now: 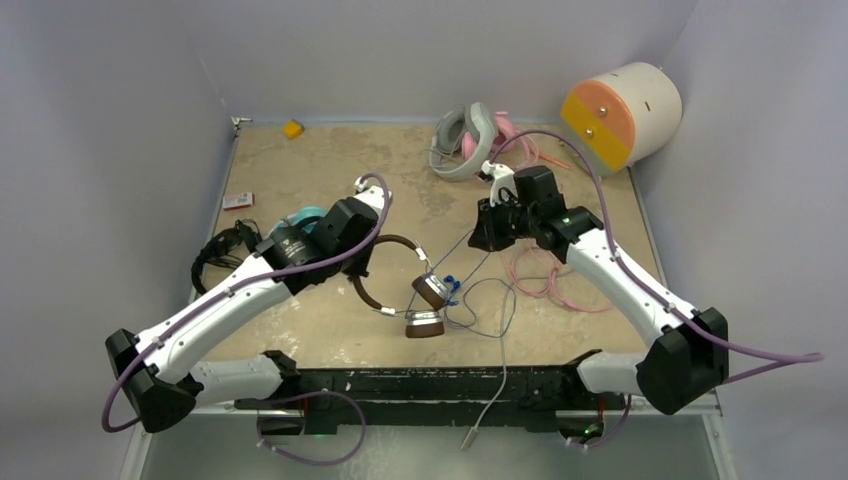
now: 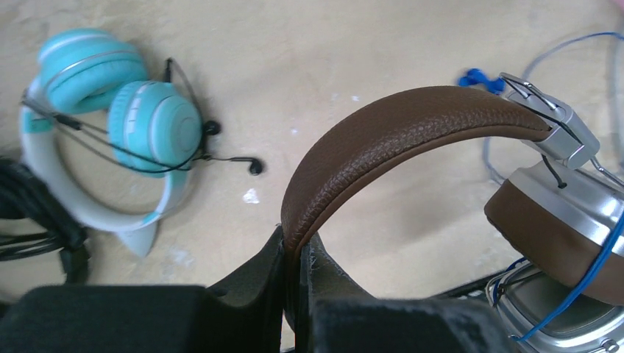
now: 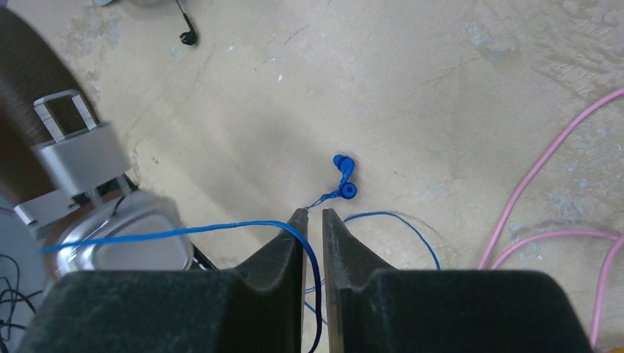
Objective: Wrap the headphones
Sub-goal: Wrap the headphones cable around the headphones.
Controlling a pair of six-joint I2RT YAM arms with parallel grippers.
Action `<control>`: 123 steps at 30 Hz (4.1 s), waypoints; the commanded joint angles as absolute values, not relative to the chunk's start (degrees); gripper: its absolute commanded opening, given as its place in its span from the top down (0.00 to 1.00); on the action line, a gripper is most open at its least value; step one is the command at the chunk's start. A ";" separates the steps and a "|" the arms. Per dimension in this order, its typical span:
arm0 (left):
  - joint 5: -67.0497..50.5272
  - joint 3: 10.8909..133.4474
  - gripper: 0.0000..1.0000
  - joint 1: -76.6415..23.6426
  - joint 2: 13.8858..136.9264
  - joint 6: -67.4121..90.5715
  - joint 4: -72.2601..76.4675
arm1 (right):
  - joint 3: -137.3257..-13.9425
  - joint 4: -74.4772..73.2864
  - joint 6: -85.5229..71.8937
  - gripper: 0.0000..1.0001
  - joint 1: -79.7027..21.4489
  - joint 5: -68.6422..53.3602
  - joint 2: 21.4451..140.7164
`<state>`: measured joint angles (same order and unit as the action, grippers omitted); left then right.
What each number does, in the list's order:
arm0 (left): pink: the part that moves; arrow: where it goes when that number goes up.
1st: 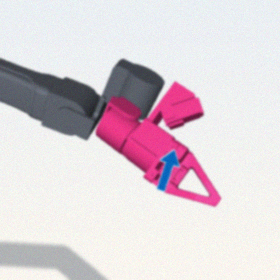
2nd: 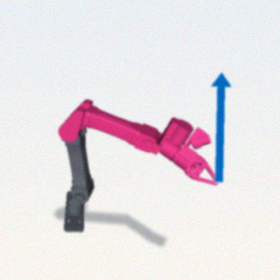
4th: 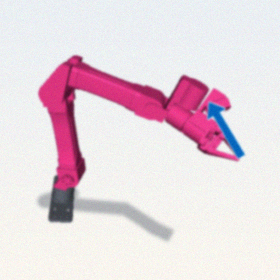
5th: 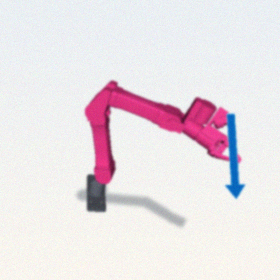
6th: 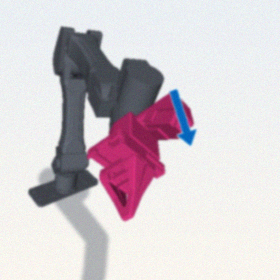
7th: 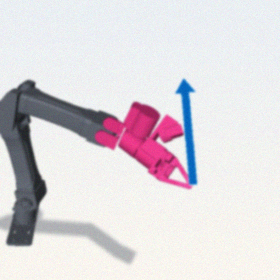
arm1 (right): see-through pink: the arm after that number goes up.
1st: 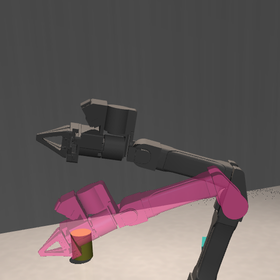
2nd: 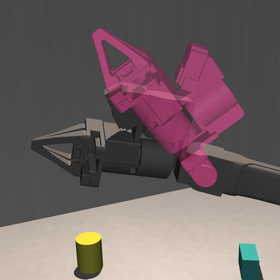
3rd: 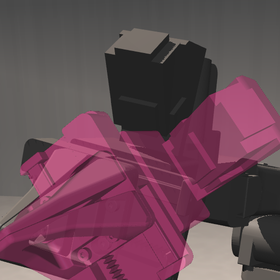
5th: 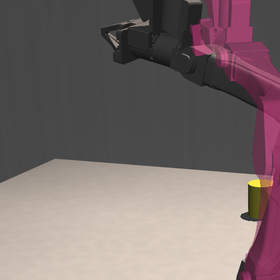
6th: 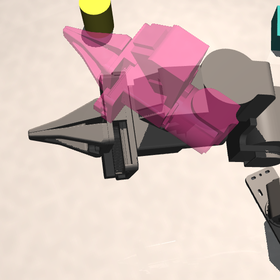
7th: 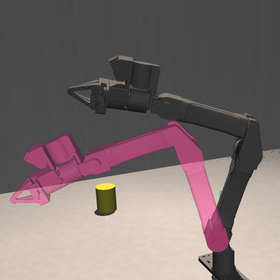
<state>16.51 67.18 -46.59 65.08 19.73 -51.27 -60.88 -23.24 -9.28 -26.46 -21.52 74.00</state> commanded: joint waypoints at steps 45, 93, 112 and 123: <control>-14.90 82.14 1.00 -34.41 62.48 24.71 -51.54 | -43.66 6.81 -14.86 0.86 -26.33 -28.76 71.44; 9.08 100.51 1.00 -18.76 84.81 54.34 -55.98 | -26.44 32.93 -23.76 1.00 -57.66 -20.16 59.21; 32.00 88.72 1.00 -18.81 86.55 51.22 -61.14 | -58.95 -18.54 -15.13 1.00 -58.62 -12.00 59.11; 20.03 73.36 1.00 -24.55 79.96 27.40 -45.18 | -72.14 -30.67 -8.73 1.00 -58.41 -4.23 61.45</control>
<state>25.65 76.73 -20.29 86.24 38.87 -55.29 -66.81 -24.64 -13.04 -58.24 -10.83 60.03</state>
